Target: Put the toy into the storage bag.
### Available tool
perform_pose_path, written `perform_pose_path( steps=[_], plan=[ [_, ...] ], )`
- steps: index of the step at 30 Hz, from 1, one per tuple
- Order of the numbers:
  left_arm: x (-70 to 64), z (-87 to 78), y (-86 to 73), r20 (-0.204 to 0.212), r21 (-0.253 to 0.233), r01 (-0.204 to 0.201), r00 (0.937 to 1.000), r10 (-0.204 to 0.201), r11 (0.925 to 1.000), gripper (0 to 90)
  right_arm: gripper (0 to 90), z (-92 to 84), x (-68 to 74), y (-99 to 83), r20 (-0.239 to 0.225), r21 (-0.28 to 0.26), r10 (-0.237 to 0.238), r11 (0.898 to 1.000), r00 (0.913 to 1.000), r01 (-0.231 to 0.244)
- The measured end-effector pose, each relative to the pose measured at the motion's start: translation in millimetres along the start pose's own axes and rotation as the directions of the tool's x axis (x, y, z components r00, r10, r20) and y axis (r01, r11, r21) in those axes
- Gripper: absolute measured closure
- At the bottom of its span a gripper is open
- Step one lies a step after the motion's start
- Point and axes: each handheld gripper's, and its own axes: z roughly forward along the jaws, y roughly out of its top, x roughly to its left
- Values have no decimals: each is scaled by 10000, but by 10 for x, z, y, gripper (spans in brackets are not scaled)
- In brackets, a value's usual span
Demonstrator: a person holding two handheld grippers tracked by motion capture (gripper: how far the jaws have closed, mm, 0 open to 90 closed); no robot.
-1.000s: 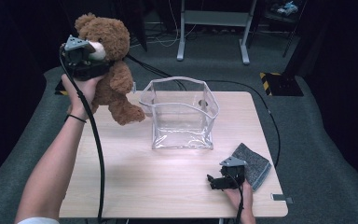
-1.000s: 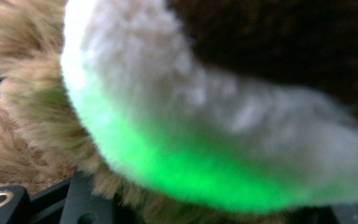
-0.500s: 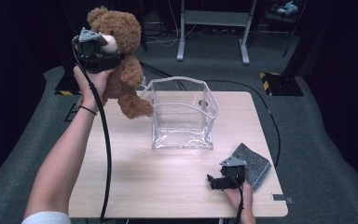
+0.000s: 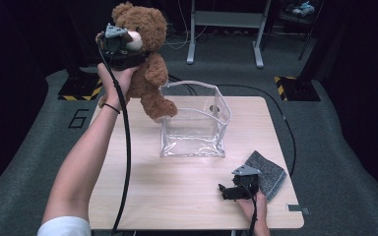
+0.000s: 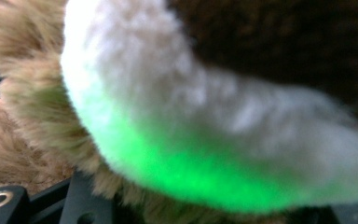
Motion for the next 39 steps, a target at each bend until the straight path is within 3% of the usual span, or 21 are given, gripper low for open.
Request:
perform_pose_path(
  steps=[4,17,22,31,34,39],
  plan=[
    [-83,92,23,153,-55,-43,9999,44,10000,446,18,0,2,0,-5,3,16,10000,10000,-16],
    [-377,392,66,703,-424,337,9971,-307,9985,443,19,-3,1,-1,4,-10,-36,10000,10000,36],
    [-478,485,72,823,-439,242,9964,-205,9987,442,20,-4,2,-2,-9,-20,-34,10000,10000,34],
    [-612,636,49,757,-594,443,9963,-398,9972,440,20,-5,4,-5,8,-19,-28,10000,10000,28],
    [-676,724,15,734,-703,794,9945,-742,9944,438,20,-5,4,-5,13,-16,-33,10000,10000,33],
    [-732,791,-23,653,-782,747,9954,-697,9941,436,20,-6,5,-5,9,-14,-23,10000,10000,23]
  ],
)
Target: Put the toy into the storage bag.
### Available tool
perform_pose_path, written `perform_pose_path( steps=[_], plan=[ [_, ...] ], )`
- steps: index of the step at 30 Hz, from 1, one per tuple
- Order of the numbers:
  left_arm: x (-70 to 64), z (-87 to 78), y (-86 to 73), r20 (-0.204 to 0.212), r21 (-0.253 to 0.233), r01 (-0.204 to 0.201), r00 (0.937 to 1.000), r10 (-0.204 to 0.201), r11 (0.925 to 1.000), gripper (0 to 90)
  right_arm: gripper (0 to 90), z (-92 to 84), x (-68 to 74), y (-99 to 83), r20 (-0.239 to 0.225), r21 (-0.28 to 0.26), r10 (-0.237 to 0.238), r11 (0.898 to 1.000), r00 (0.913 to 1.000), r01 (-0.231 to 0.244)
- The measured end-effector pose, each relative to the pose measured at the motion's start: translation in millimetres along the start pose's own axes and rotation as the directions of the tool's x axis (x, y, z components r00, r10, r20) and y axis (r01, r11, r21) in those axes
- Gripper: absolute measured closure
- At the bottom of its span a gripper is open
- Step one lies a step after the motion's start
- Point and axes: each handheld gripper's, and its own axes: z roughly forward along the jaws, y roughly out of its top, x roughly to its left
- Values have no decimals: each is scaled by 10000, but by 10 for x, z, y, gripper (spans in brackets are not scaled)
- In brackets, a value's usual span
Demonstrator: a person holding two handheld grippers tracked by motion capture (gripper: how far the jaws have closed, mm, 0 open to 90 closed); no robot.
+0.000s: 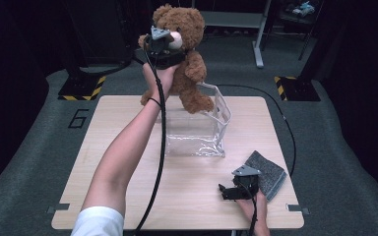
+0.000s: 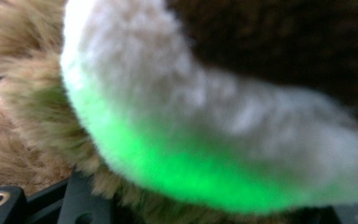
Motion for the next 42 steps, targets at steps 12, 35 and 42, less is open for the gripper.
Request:
perform_pose_path(
  steps=[12,35,42],
  plan=[
    [-76,118,-102,-656,-616,388,9969,-429,9973,430,20,1,10,3,39,-27,98,9999,9999,-98],
    [-66,269,-514,-733,385,272,9970,-243,9989,407,19,1,10,3,50,-45,81,10000,10000,-81],
    [-150,217,-548,-272,1084,-357,9989,388,9935,392,19,-4,-3,0,-8,12,-104,9999,9999,104]
  ],
)
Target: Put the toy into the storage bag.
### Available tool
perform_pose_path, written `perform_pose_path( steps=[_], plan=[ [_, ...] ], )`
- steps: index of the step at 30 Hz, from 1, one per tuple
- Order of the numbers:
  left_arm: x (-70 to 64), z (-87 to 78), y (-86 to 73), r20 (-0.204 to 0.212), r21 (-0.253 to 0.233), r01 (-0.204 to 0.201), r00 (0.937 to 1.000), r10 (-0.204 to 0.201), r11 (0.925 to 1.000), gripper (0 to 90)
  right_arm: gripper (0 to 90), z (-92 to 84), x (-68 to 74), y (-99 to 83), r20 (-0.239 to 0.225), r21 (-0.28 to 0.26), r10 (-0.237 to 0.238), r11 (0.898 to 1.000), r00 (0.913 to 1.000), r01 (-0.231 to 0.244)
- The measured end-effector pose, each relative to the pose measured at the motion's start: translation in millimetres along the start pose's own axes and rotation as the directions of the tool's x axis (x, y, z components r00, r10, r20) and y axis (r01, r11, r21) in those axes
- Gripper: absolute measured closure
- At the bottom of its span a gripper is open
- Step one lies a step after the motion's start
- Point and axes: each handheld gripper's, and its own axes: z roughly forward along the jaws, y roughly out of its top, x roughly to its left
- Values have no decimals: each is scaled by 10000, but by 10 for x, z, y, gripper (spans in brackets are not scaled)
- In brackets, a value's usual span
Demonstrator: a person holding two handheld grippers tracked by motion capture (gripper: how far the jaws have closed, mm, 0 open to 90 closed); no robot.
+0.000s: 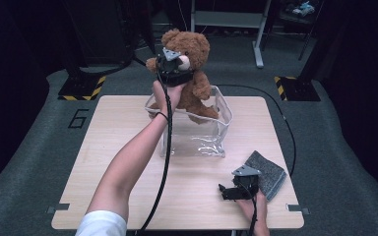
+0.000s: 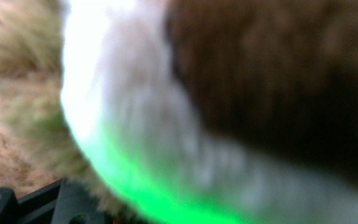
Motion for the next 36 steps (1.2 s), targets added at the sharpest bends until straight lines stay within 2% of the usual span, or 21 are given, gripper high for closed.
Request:
perform_pose_path(
  steps=[3,11,24,27,31,36],
  plan=[
    [-27,-24,-14,130,147,-37,9999,35,9999,391,19,5,13,2,58,-52,215,9998,9998,-215],
    [-11,-59,-90,405,714,-119,9991,90,9974,396,20,-1,6,0,16,20,123,9999,9999,-124],
    [-11,-148,-174,666,1178,-340,9974,263,9925,394,20,1,1,0,38,12,95,10000,9999,-95],
    [8,-151,-235,732,1130,-134,9973,51,9935,395,20,4,2,0,63,-25,111,9999,9999,-111],
    [2,-136,-237,736,1052,-99,9973,22,9944,394,20,2,1,1,48,9,99,10000,9999,-99],
    [-22,-77,-291,899,1485,-433,9955,301,9880,354,19,1,2,0,69,15,110,9999,9999,-110]
  ],
)
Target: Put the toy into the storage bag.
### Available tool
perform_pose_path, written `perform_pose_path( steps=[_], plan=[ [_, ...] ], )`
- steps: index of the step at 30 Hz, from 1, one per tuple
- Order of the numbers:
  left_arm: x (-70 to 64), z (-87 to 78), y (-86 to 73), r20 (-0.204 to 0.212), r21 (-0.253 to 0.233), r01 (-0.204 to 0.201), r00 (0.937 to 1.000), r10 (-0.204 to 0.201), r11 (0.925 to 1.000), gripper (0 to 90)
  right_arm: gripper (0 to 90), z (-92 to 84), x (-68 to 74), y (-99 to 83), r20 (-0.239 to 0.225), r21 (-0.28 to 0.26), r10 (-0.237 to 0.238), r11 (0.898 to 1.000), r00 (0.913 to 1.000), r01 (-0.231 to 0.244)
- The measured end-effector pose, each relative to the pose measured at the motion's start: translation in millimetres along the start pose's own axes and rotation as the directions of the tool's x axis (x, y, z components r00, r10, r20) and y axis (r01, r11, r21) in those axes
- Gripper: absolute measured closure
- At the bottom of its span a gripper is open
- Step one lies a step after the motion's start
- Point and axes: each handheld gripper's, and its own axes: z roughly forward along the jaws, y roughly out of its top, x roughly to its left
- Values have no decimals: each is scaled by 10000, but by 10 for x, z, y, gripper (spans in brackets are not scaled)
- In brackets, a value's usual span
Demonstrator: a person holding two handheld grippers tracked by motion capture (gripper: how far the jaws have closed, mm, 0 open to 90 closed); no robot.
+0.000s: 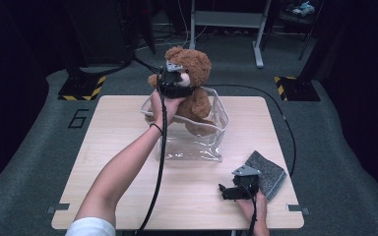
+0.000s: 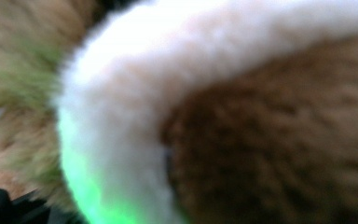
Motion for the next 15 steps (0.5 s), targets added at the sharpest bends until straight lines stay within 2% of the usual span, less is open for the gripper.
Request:
perform_pose_path(
  steps=[4,5,12,15],
  plan=[
    [-12,68,-62,77,325,110,9999,-112,9994,328,20,1,1,-1,15,-20,3,10000,10000,-3],
    [-22,90,-79,150,510,110,9998,-117,9986,295,20,1,0,-1,16,-26,-1,10000,10000,1],
    [-49,87,-96,404,1043,-192,9991,151,9944,198,20,2,4,0,-19,-53,72,10000,10000,-72],
    [-44,72,-114,542,1475,-249,9984,171,9887,156,21,4,1,0,-35,-66,48,10000,10000,-48]
  ],
)
